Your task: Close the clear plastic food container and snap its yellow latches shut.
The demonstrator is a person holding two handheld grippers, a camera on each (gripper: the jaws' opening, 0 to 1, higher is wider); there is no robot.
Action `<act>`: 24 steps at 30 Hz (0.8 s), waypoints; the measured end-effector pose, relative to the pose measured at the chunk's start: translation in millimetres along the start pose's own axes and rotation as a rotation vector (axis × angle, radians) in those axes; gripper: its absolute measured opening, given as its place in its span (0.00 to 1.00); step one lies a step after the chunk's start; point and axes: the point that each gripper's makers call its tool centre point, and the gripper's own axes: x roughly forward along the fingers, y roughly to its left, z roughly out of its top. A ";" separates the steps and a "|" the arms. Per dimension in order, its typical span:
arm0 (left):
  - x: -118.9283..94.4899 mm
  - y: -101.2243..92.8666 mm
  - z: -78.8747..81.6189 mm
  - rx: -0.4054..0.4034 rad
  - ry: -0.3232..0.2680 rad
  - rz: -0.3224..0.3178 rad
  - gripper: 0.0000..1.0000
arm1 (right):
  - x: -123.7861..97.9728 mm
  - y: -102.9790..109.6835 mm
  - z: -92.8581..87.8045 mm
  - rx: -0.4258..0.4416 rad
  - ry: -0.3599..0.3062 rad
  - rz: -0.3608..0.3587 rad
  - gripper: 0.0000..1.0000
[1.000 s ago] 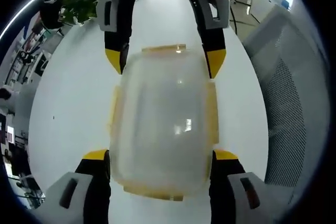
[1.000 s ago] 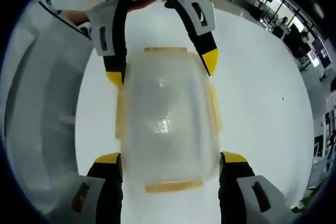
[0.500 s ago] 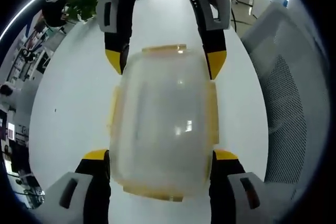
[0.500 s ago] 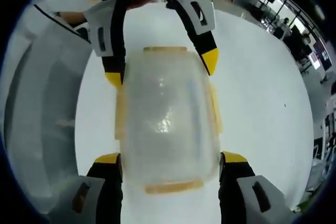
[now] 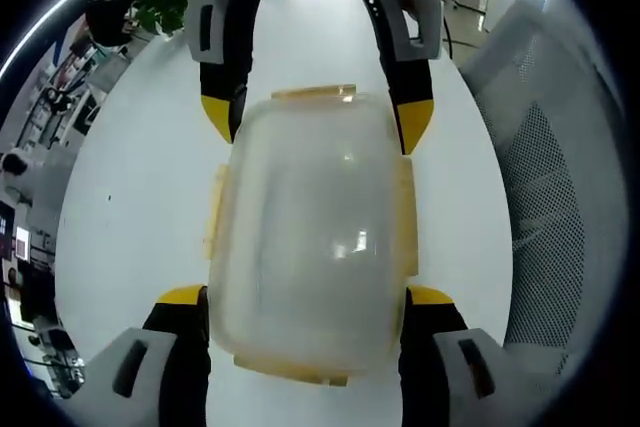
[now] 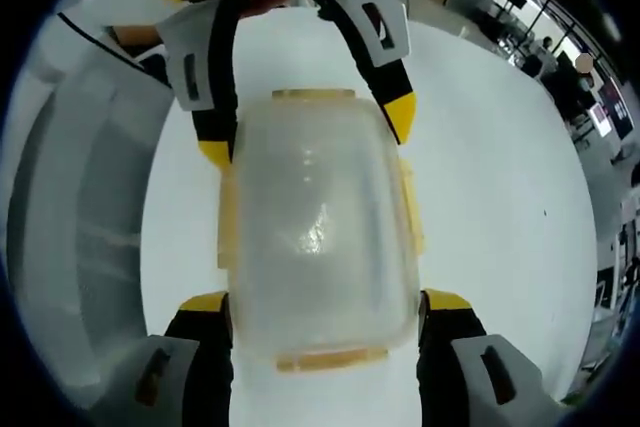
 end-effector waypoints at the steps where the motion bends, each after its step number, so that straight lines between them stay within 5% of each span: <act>1: 0.1 0.2 -0.4 -0.001 0.001 0.000 0.78 | 0.2 -0.1 0.2 -0.001 0.000 0.000 0.76; 24: 6.1 25.3 -2.3 -0.001 0.009 -0.008 0.78 | 3.8 -25.2 2.4 -0.005 0.006 -0.007 0.76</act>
